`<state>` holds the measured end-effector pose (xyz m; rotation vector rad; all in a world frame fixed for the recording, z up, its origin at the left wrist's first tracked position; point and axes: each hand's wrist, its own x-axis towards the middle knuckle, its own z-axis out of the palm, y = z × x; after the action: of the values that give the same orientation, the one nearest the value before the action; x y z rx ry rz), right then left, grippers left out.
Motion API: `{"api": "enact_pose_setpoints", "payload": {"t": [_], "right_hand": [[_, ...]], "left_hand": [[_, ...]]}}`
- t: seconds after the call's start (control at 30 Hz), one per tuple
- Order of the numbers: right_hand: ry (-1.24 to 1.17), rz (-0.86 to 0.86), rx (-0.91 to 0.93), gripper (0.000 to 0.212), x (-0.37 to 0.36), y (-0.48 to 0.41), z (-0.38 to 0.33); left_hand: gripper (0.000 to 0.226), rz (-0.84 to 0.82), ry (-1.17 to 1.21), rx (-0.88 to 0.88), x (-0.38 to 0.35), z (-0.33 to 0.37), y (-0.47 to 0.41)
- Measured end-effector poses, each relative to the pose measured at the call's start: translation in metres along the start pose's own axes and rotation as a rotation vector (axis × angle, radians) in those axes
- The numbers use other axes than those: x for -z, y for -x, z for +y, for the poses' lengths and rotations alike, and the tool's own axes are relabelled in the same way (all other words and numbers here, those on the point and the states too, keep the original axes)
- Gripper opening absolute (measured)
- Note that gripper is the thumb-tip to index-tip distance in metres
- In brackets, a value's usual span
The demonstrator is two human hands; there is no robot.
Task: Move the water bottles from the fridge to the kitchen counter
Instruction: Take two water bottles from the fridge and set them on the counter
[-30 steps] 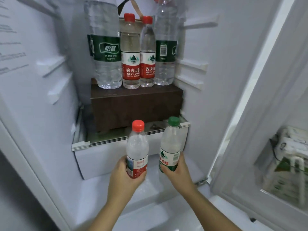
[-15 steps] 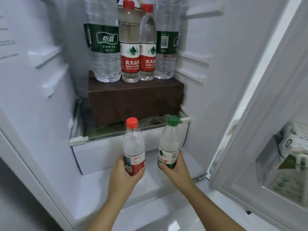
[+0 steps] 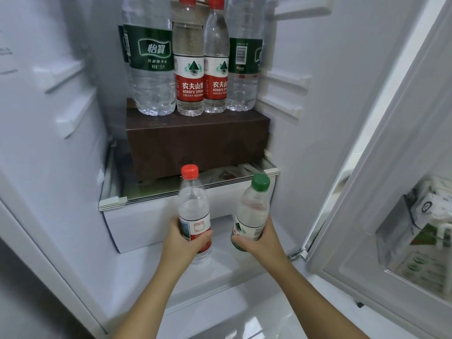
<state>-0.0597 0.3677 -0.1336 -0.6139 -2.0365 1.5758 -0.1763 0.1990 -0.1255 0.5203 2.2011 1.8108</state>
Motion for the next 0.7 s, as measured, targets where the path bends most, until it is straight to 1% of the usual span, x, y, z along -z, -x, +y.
{"api": "enact_pose_setpoints", "payload": {"t": [0.1,0.27,0.4,0.5,0.57,0.63,0.7], "right_hand": [[0.010,0.016,0.020,0.073,0.000,-0.005,-0.001],[0.024,0.029,0.013,0.072,0.008,-0.001,0.003],[-0.012,-0.019,0.002,0.074,0.010,0.000,0.001],[-0.023,-0.010,0.022,0.085,0.008,0.001,0.000],[0.004,0.004,0.020,0.088,0.006,0.001,0.000],[0.036,0.006,0.007,0.079,0.005,0.000,0.001],[0.084,0.012,-0.011,0.060,0.005,-0.001,0.002]], "left_hand": [[0.057,-0.023,0.033,0.021,-0.001,0.002,0.001],[0.057,-0.040,0.015,0.027,0.011,-0.002,0.014],[0.063,-0.090,0.039,0.034,0.015,-0.004,0.019],[0.070,-0.119,0.054,0.004,0.017,-0.007,0.020],[0.072,-0.148,0.050,0.010,0.017,-0.010,0.018],[0.071,-0.161,0.027,0.034,0.015,-0.012,0.017],[0.072,-0.150,0.020,0.053,0.014,-0.014,0.017]]}}
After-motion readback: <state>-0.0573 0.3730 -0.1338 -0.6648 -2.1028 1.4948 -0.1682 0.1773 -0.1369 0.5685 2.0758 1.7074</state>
